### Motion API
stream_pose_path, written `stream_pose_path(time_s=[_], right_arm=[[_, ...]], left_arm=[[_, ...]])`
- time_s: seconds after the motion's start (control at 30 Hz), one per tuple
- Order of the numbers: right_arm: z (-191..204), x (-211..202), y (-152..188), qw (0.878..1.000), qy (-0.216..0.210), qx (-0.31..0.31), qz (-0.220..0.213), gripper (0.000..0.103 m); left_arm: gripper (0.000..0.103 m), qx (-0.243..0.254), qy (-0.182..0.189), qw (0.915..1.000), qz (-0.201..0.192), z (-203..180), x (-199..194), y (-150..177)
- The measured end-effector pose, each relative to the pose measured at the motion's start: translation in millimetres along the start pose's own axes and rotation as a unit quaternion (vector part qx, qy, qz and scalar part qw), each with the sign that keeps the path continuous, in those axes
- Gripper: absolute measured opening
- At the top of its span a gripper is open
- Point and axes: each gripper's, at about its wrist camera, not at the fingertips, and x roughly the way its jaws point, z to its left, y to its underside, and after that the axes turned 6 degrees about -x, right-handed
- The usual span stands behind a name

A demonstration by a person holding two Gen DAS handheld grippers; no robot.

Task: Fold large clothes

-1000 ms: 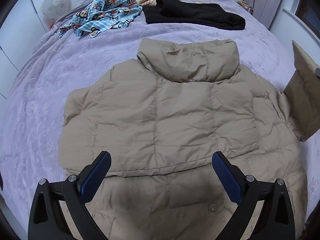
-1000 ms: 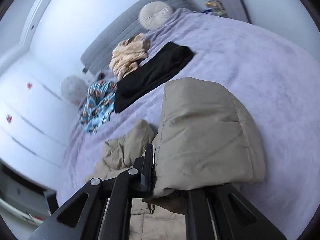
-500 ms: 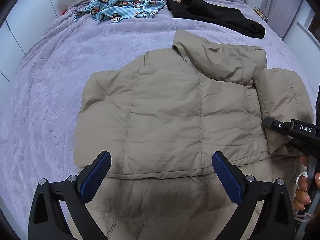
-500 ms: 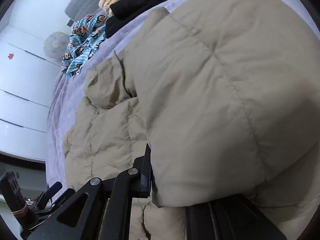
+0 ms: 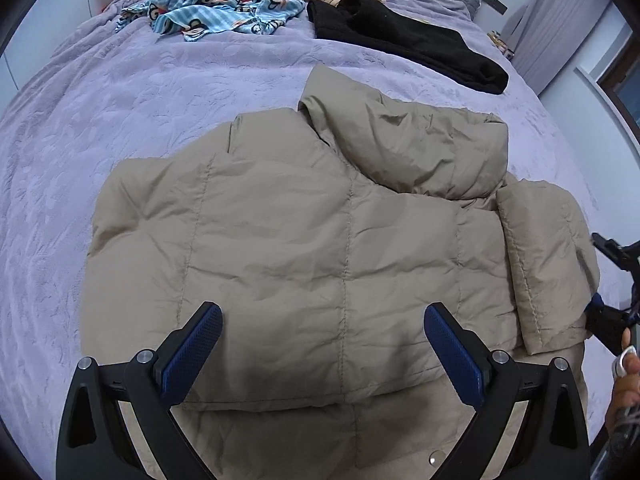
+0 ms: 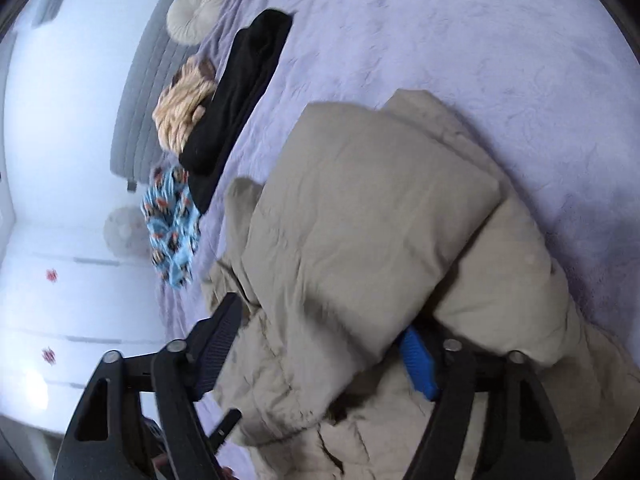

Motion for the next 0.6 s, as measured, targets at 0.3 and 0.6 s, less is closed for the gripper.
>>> stream_pose_path(time_s=[0.3, 0.6], right_arm=[[122.2, 37.7, 25.2, 0.959, -0.026, -0.273, 0.065, 0.016], [148.3, 119.9, 143.0, 0.853, 0.058, -0.465, 0.229, 0.087]], left_arm=[[0.101, -0.086, 0.076, 0.9934, -0.012, 54.1, -22.5, -19.9], [0.101, -0.159, 0.256, 0.9528, 0.036, 74.3, -7.2, -23.5]])
